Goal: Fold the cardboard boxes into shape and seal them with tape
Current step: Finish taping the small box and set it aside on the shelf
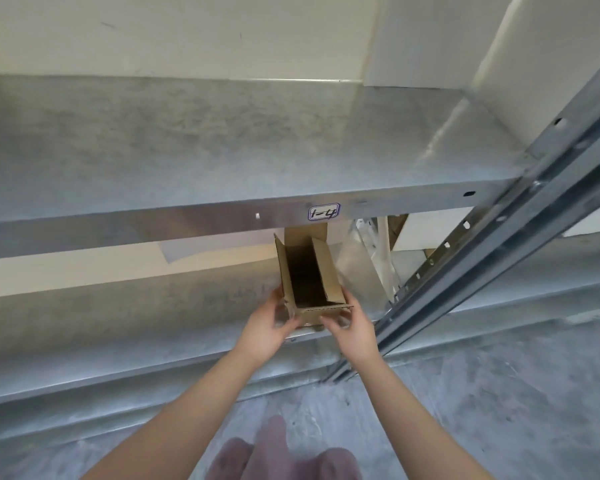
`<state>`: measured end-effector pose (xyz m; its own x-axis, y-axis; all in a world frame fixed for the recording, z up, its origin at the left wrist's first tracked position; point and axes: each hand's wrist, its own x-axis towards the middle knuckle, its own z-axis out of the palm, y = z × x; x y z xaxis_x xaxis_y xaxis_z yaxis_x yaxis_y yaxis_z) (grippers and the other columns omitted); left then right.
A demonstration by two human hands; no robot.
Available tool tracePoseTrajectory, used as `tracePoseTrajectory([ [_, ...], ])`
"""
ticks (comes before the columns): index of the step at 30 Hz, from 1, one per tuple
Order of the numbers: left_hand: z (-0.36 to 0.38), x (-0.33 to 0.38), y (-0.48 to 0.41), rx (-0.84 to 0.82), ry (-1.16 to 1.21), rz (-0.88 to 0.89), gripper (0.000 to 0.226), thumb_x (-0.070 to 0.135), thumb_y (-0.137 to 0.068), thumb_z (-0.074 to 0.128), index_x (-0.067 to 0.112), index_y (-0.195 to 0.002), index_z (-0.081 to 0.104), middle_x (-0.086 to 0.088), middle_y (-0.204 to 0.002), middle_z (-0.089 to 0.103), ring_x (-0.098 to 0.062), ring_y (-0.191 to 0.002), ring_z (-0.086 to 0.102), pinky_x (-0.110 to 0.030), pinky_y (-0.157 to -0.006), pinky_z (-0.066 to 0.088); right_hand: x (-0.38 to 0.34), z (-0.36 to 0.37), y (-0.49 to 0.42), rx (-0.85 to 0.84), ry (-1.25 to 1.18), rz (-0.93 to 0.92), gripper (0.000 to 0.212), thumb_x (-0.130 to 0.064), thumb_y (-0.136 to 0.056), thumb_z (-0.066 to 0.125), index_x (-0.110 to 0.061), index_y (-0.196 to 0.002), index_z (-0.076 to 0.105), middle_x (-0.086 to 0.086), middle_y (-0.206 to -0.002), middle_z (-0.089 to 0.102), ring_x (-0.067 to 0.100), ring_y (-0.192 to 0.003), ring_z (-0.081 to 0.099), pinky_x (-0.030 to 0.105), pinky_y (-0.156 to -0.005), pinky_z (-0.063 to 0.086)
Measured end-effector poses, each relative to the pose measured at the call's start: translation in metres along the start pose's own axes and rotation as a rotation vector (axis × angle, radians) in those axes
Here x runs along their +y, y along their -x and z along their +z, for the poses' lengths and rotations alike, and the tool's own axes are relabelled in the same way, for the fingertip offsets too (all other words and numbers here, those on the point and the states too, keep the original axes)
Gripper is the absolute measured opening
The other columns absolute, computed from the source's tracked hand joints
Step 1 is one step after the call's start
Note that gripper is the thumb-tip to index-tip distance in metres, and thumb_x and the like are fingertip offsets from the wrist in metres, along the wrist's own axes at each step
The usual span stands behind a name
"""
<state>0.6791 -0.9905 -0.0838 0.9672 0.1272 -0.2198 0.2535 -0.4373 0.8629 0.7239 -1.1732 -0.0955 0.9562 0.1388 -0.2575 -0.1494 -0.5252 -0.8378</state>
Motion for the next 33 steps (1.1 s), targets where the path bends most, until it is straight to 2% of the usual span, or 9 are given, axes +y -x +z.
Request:
tracePoseTrajectory([
  [2,-0.006,-0.005,0.004,-0.016,-0.079,0.005,0.072,0.041,-0.087,0.066,0.028,-0.146,0.027,0.001,-0.145,0.045,-0.017,-0.132,0.044,-0.029,-0.107,0.036,0.001,0.0,0.006,0.019,0.031,-0.005,0.082,-0.035,-0.082,0.075,-0.034,-0.15,0.028,-0.004,-0.145,0.048,0.017,-0.132,0.048,0.035,-0.107,0.042],
  [4,-0.018,-0.01,0.014,-0.023,-0.186,0.006,0.073,0.044,-0.09,0.061,0.025,-0.15,0.024,0.0,-0.153,0.034,-0.02,-0.139,0.034,-0.03,-0.111,0.027,0.0,-0.003,0.02,0.05,0.096,-0.003,0.091,-0.044,-0.08,0.076,-0.037,-0.152,0.02,-0.005,-0.151,0.039,0.018,-0.138,0.039,0.038,-0.109,0.038],
  [8,-0.057,-0.023,0.04,-0.001,-0.623,0.129,0.078,0.066,-0.082,0.028,0.023,-0.147,0.034,-0.005,-0.152,0.037,-0.027,-0.139,0.035,-0.039,-0.112,0.029,-0.005,-0.009,0.056,0.084,0.297,-0.063,0.102,-0.056,-0.078,0.072,-0.034,-0.154,0.008,-0.003,-0.157,0.025,0.019,-0.144,0.024,0.038,-0.111,0.034],
  [12,-0.092,-0.039,0.069,0.054,-0.885,0.257,0.065,0.057,-0.085,0.035,0.018,-0.133,0.054,-0.006,-0.135,0.057,-0.032,-0.125,0.053,-0.049,-0.102,0.041,-0.018,0.009,0.093,0.061,0.528,-0.153,0.081,-0.062,-0.088,0.05,-0.029,-0.154,0.016,-0.001,-0.16,0.02,0.019,-0.149,0.012,0.038,-0.12,0.018],
  [15,-0.121,-0.05,0.096,0.079,-0.959,0.285,0.065,0.055,-0.084,0.036,0.018,-0.135,0.052,-0.006,-0.131,0.059,-0.032,-0.123,0.055,-0.05,-0.102,0.04,-0.037,0.041,0.117,0.041,0.629,-0.28,0.07,-0.064,-0.092,0.033,-0.032,-0.152,0.022,0.0,-0.16,0.022,0.021,-0.15,0.008,0.042,-0.122,0.007],
  [17,-0.147,-0.064,0.118,0.061,-0.979,0.278,0.066,0.055,-0.084,0.034,0.018,-0.137,0.051,-0.007,-0.132,0.059,-0.032,-0.124,0.054,-0.05,-0.104,0.039,-0.056,0.072,0.133,0.016,0.696,-0.338,0.075,-0.067,-0.086,0.019,-0.032,-0.152,0.022,0.001,-0.161,0.021,0.022,-0.15,0.006,0.044,-0.121,0.004],
  [20,-0.197,-0.096,0.157,0.062,-0.998,0.242,0.07,0.058,-0.086,0.026,0.021,-0.143,0.042,-0.007,-0.142,0.05,-0.03,-0.134,0.043,-0.048,-0.112,0.027,-0.09,0.13,0.158,-0.003,0.768,-0.403,0.081,-0.068,-0.08,0.009,-0.034,-0.153,0.017,0.001,-0.162,0.015,0.023,-0.151,0.001,0.045,-0.121,0.0],
  [26,-0.326,-0.167,0.249,0.148,-1.038,0.199,0.074,0.061,-0.086,0.017,0.025,-0.149,0.031,-0.003,-0.154,0.033,-0.026,-0.144,0.026,-0.043,-0.118,0.009,-0.161,0.266,0.217,-0.06,0.798,-0.517,0.083,-0.068,-0.079,0.005,-0.034,-0.153,0.017,0.002,-0.162,0.017,0.023,-0.151,0.001,0.047,-0.12,-0.001],
  [33,-0.475,-0.239,0.351,0.292,-1.032,0.041,0.07,0.06,-0.086,0.026,0.023,-0.144,0.042,-0.004,-0.148,0.044,-0.028,-0.139,0.036,-0.047,-0.114,0.022,-0.259,0.426,0.276,-0.187,0.76,-0.701,0.079,-0.066,-0.081,0.01,-0.034,-0.153,0.021,0.003,-0.16,0.023,0.024,-0.15,0.007,0.046,-0.12,-0.001],
])
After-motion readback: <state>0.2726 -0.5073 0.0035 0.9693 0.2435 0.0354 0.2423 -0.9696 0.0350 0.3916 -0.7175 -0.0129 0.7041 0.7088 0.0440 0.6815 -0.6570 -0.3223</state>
